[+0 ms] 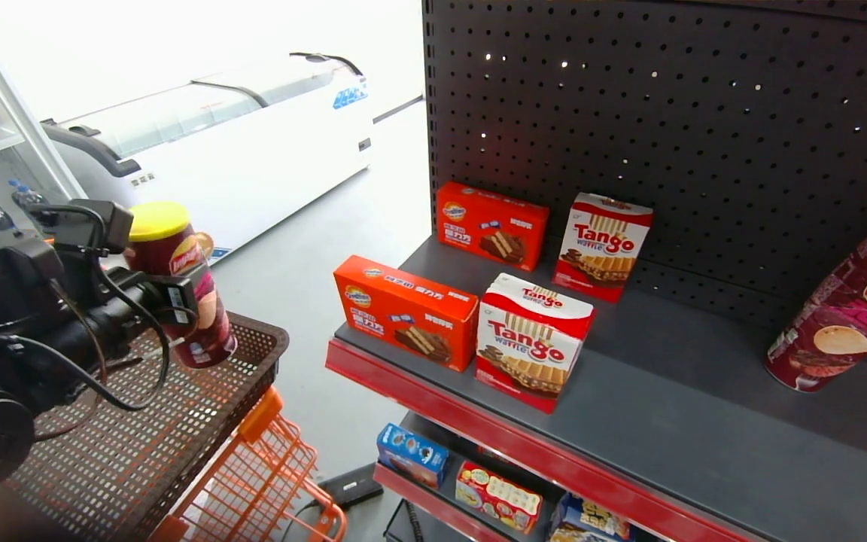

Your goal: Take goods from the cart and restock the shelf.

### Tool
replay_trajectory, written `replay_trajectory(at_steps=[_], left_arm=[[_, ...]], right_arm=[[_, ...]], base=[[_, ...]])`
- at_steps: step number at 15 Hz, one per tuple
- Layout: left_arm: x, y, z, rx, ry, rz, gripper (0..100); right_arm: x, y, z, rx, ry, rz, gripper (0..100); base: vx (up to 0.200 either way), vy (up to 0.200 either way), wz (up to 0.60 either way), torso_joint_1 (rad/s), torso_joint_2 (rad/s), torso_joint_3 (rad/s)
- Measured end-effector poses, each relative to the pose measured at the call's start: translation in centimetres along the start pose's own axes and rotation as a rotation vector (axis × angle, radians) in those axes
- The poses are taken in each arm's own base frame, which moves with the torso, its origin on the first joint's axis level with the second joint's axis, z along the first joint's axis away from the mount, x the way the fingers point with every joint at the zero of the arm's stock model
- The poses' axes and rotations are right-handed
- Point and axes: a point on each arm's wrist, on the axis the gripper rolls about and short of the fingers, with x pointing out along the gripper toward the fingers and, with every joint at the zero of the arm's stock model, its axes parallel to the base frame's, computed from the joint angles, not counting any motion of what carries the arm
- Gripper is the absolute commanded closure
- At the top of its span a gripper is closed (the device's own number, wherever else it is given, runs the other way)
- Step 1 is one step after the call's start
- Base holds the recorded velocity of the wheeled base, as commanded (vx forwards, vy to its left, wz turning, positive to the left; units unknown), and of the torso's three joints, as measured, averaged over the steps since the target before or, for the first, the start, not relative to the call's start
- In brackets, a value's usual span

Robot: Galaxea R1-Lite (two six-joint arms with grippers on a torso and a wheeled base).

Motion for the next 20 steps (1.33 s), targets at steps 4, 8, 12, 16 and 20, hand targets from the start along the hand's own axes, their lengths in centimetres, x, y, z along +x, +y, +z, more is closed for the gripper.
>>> replay_trajectory(at_steps=[4, 8, 12, 16, 20], left_arm=[[-3.3, -1.8, 4.9, -0.001, -0.128, -0.127, 100], [-4.7, -2.1, 7.0, 0.001, -0.206, -0.149, 100], [-5.5, -4.1, 7.3, -0.006, -0.219, -0.235, 100], [-6.4, -7.0, 8.2, -0.016, -0.207, -0.368, 100], [-9.0, -8.4, 8.7, -0.039, -0.110, -0.504, 100]], right_arm=[[0.0, 0.0, 0.0, 0.000, 0.000, -0.001, 0], [0.0, 0.0, 0.0, 0.000, 0.000, -0.001, 0], [0.0, 0.0, 0.0, 0.000, 0.000, 0.000, 0], [0.0, 0.0, 0.0, 0.000, 0.000, 0.000, 0], [0.0, 0.0, 0.0, 0.000, 0.000, 0.001, 0]], base=[[0.000, 0.000, 0.00, 0.000, 0.00, 0.000], [0.000, 0.000, 0.00, 0.000, 0.00, 0.000], [0.000, 0.000, 0.00, 0.000, 0.00, 0.000], [0.000, 0.000, 0.00, 0.000, 0.00, 0.000], [0.000, 0.000, 0.00, 0.000, 0.00, 0.000]])
